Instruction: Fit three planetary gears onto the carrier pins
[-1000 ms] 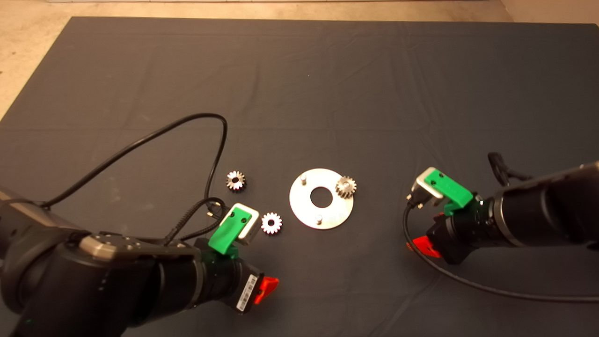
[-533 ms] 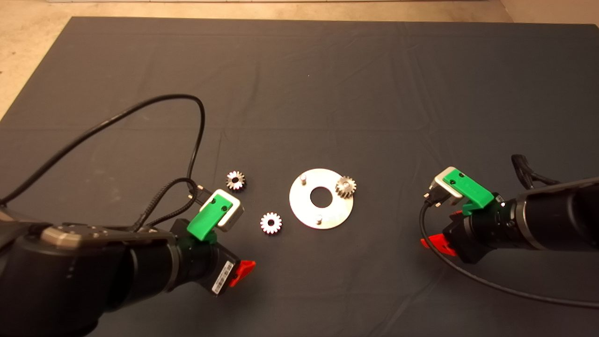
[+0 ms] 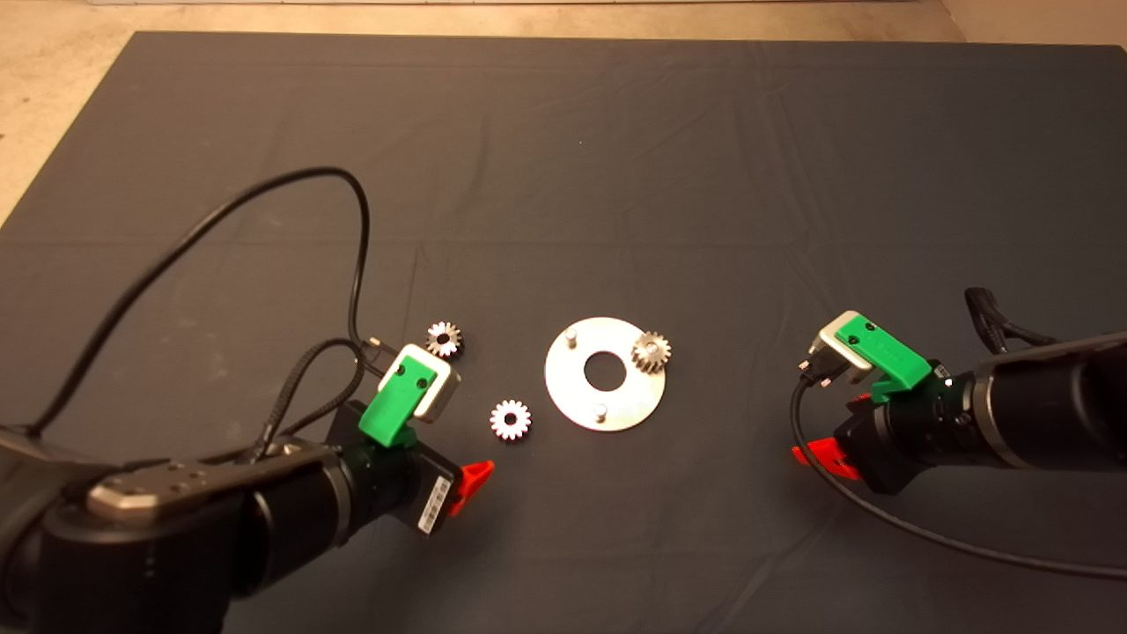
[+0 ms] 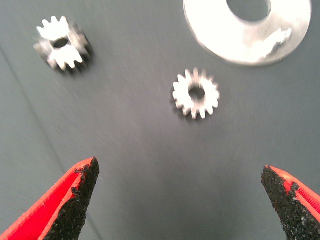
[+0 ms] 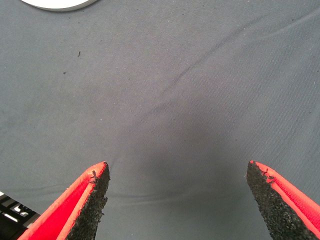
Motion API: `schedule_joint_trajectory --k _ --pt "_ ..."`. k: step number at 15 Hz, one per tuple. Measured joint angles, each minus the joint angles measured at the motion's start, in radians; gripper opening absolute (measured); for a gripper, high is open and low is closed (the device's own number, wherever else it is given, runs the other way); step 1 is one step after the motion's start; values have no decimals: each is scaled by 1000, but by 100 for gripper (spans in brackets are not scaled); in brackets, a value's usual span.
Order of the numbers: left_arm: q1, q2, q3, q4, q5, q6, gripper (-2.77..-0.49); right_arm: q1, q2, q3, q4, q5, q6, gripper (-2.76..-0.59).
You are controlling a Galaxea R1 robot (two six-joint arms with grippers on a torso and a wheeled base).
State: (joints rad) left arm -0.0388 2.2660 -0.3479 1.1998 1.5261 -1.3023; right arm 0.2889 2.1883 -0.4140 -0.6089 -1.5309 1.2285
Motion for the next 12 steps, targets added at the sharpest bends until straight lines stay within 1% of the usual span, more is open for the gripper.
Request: schedule_joint_trajectory --k 1,2,4,5,6,7,8,9,10,11,12 --pt "19 0 -6 25 1 1 -92 0 0 0 0 0 0 -133" --pt "22 0 -12 44 0 1 -92 0 0 0 0 0 0 -133" --pt "25 0 -52 65 -1 2 -92 3 0 0 1 0 0 -133" --pt "28 0 -72 70 -17 3 -92 3 0 0 1 -1 0 -133" --pt "36 0 -85 77 -49 4 -92 4 0 0 1 0 1 -133" --pt "47 3 -96 86 -74 6 -92 4 0 0 1 0 1 -133" --pt "64 9 -110 110 -86 7 -92 5 0 0 1 0 1 -133" --pt "81 23 -124 133 -87 8 -92 5 0 0 1 0 1 -133" --pt "93 41 -131 138 -87 10 -92 5 0 0 1 0 1 -133" --pt "99 55 -130 140 -93 13 -92 5 0 0 1 0 2 -133" --pt "100 60 -130 141 -95 15 -92 5 0 0 1 0 3 -133"
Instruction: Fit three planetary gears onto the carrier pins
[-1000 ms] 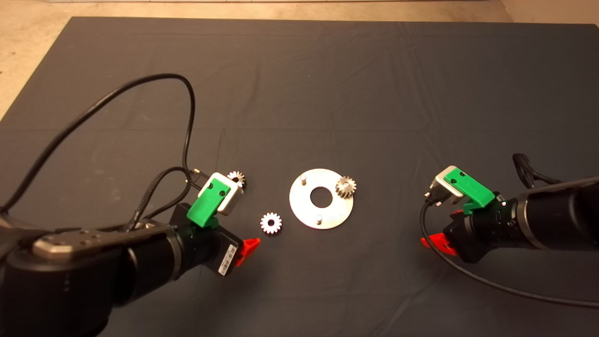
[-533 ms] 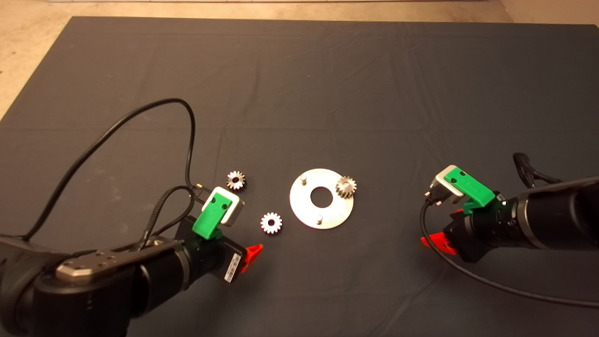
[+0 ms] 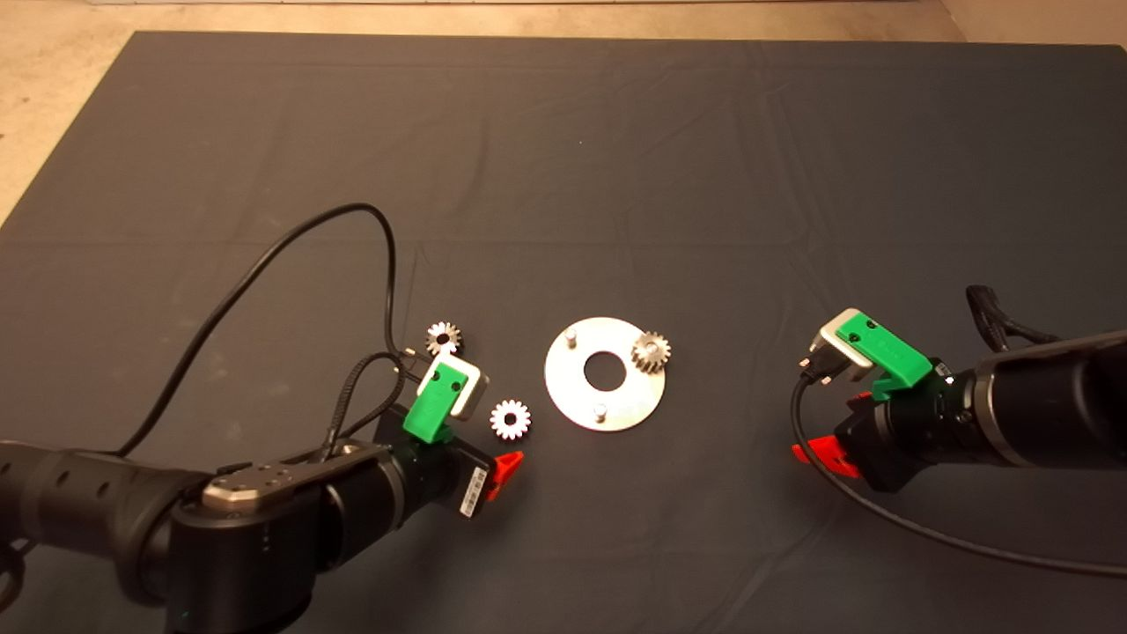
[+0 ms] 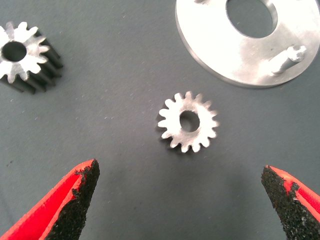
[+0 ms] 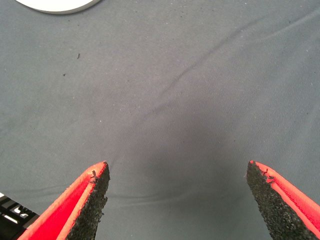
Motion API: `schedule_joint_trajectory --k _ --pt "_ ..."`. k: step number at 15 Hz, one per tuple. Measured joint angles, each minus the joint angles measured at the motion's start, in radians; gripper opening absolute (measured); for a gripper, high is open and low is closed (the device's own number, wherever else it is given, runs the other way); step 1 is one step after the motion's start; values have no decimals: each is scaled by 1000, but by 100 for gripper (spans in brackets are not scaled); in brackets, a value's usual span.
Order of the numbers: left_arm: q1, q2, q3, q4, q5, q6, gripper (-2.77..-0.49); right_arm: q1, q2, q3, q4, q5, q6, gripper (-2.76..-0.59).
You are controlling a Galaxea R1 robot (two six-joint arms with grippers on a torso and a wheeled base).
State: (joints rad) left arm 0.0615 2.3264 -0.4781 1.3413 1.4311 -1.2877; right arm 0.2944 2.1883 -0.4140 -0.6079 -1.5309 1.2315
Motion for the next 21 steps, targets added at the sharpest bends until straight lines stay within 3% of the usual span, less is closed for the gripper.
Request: schedule_joint_trajectory --k 7,10,18,21 --pt "17 21 -1 48 1 0 -92 0 0 0 0 0 0 -133" --pt "61 57 -21 66 1 3 -92 0 0 0 1 -1 1 -133" --pt "62 62 -66 75 1 38 -92 0 0 0 2 0 4 -133" --pt "62 84 -90 75 1 40 -92 0 0 0 3 1 8 -133"
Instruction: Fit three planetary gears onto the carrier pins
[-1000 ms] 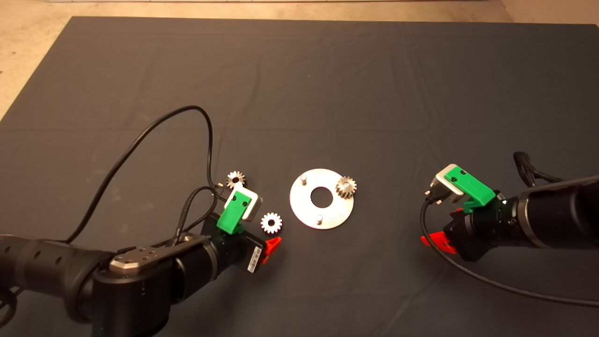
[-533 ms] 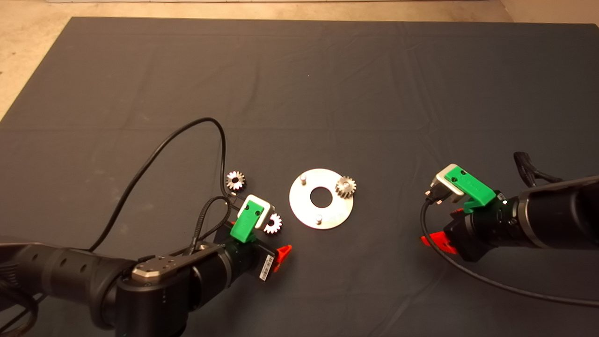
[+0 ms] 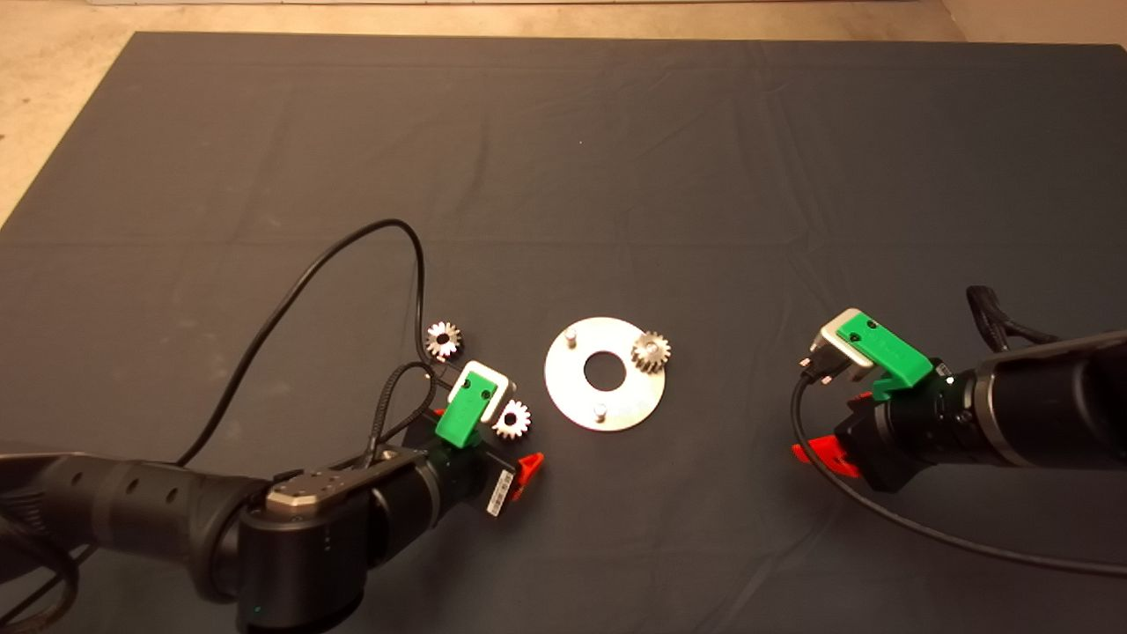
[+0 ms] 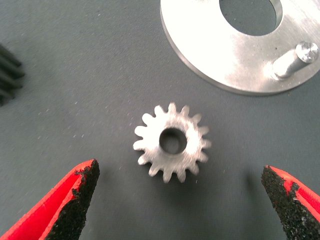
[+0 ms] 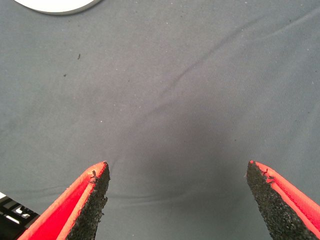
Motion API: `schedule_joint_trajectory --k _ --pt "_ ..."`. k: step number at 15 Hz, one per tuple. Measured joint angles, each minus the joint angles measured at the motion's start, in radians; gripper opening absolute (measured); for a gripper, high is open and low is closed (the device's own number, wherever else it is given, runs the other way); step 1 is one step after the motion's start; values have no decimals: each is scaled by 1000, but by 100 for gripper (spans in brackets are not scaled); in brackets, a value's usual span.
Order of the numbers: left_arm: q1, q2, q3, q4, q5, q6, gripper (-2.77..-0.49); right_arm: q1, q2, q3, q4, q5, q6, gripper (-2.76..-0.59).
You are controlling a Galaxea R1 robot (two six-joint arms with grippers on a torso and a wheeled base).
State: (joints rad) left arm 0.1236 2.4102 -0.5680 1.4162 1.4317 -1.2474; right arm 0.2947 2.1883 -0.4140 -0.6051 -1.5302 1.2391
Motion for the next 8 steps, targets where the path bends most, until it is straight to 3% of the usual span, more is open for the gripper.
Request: schedule_joint_trajectory --k 5,8 --pt "0 16 -20 2 0 7 -92 0 0 0 1 0 0 -133" --pt "0 16 -31 23 0 9 -97 0 0 0 1 -1 0 -133"
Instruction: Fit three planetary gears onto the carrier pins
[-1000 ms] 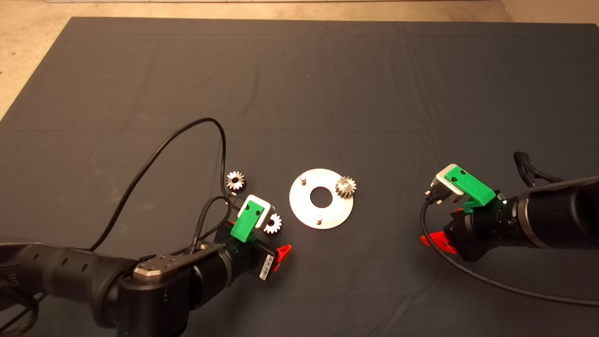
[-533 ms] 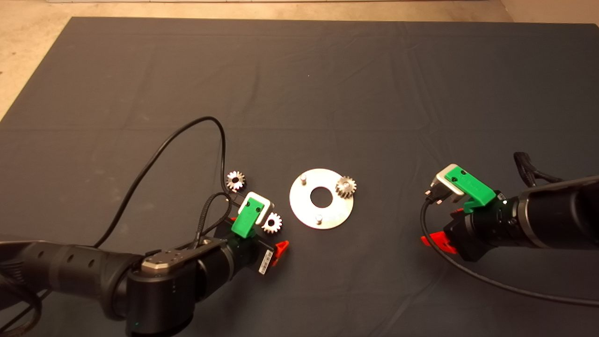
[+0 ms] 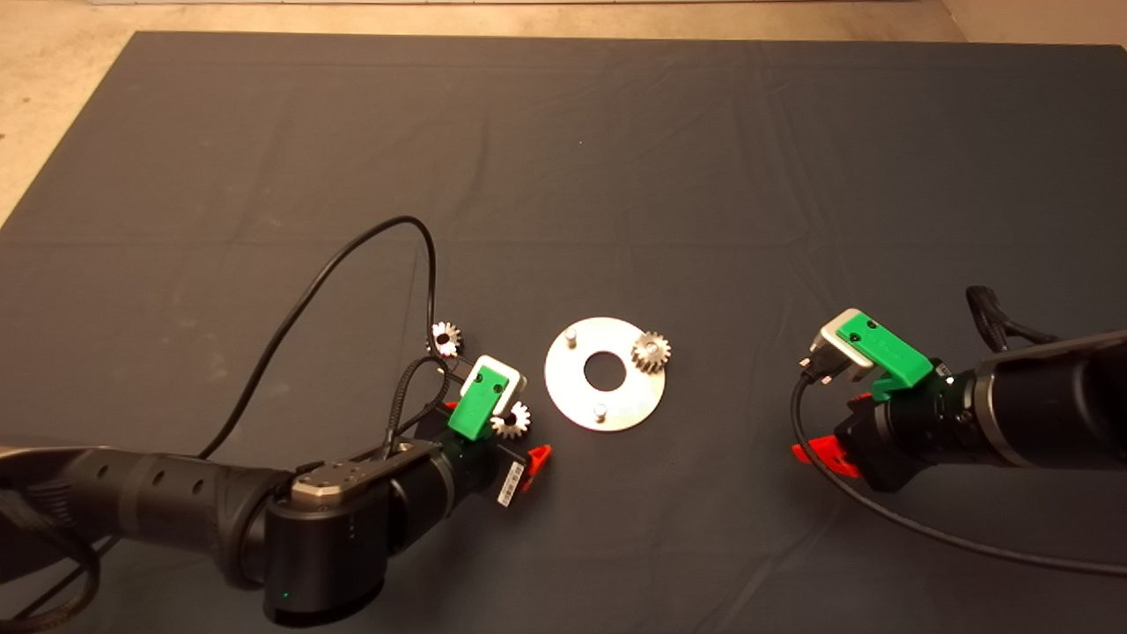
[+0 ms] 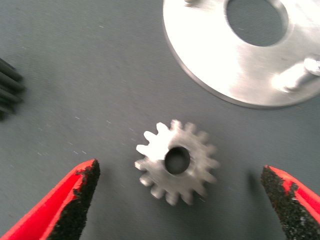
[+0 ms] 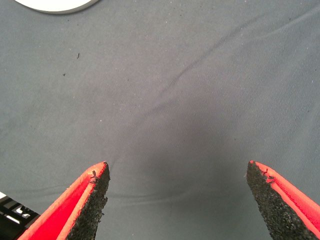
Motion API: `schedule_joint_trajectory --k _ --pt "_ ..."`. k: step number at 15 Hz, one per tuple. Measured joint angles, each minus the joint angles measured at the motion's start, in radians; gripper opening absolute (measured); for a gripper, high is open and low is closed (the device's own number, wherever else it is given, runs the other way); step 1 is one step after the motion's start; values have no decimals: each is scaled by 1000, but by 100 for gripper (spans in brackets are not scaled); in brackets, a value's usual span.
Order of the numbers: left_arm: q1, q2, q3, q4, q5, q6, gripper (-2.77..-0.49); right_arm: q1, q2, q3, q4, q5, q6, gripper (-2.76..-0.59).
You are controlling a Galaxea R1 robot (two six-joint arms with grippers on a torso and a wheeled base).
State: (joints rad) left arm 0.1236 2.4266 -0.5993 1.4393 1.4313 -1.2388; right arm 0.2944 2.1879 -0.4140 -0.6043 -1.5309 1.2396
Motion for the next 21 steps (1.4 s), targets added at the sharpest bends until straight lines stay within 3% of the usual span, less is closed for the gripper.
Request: schedule_joint_trajectory --k 10,13,16,21 --pt "0 0 -7 25 0 11 -117 0 0 0 0 0 4 -133" --pt "0 0 -7 27 -22 11 -133 0 0 0 0 0 12 -133" --pt "25 -2 -7 51 -25 11 -132 0 0 0 0 0 15 -133" --pt "25 -2 -7 57 -26 11 -133 0 0 0 0 0 15 -133"
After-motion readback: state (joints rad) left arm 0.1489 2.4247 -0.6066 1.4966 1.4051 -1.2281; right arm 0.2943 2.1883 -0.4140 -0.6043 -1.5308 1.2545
